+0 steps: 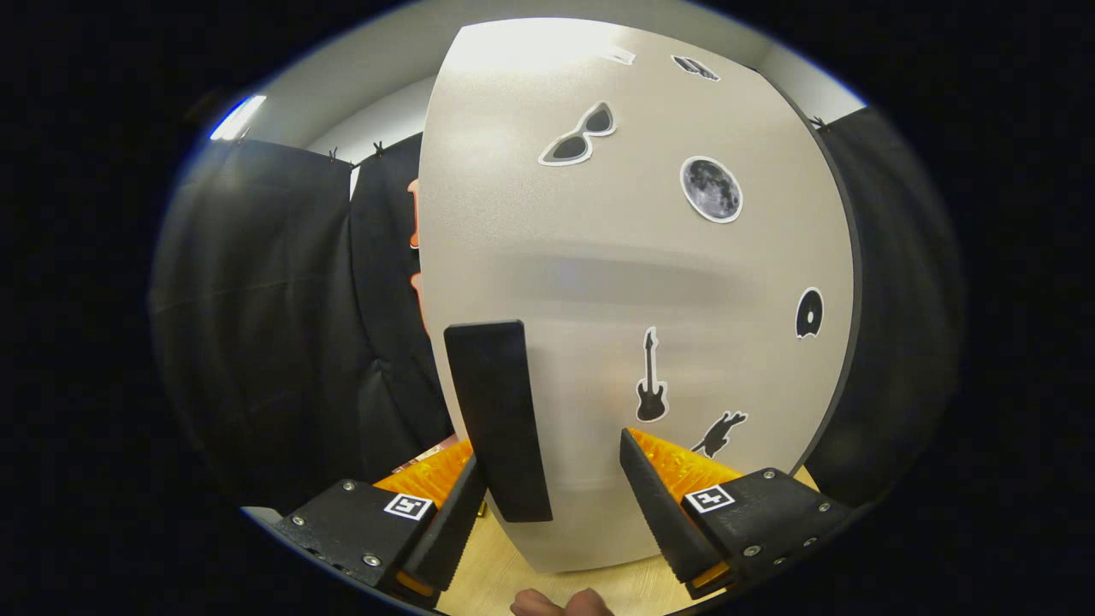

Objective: Open the shoe cabinet door, grab the shoes and put them into the shoe cabinet, then close the shoe cabinet door.

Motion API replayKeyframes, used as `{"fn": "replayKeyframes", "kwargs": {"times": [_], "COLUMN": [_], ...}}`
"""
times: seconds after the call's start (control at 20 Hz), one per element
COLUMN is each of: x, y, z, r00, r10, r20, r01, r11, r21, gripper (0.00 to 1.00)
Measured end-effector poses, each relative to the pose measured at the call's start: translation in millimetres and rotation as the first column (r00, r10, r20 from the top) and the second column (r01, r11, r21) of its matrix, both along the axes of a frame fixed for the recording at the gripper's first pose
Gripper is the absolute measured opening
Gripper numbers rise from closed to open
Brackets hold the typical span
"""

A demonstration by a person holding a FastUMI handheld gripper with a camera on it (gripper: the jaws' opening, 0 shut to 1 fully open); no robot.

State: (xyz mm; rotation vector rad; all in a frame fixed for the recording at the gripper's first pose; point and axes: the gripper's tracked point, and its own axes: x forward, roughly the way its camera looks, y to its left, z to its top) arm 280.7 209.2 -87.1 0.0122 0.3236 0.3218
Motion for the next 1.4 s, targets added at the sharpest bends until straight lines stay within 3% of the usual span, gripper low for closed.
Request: {"fn": "replayKeyframes", "kwargs": {"times": [0.55,1.1,1.4], "x": [13,20,19], "y": [5,4,4], "z": [-1,-3,-6], "r00": [0.994,0.982,0.982], "r10": [-0.106,-0.187,-0.187], "r20": [0.025,0.004,0.000], "r01": [0.108,0.187,0.186], "r11": [0.992,0.981,0.979], "r21": [-0.063,-0.052,-0.078], "gripper": [0.93,0.94,0.94]}}
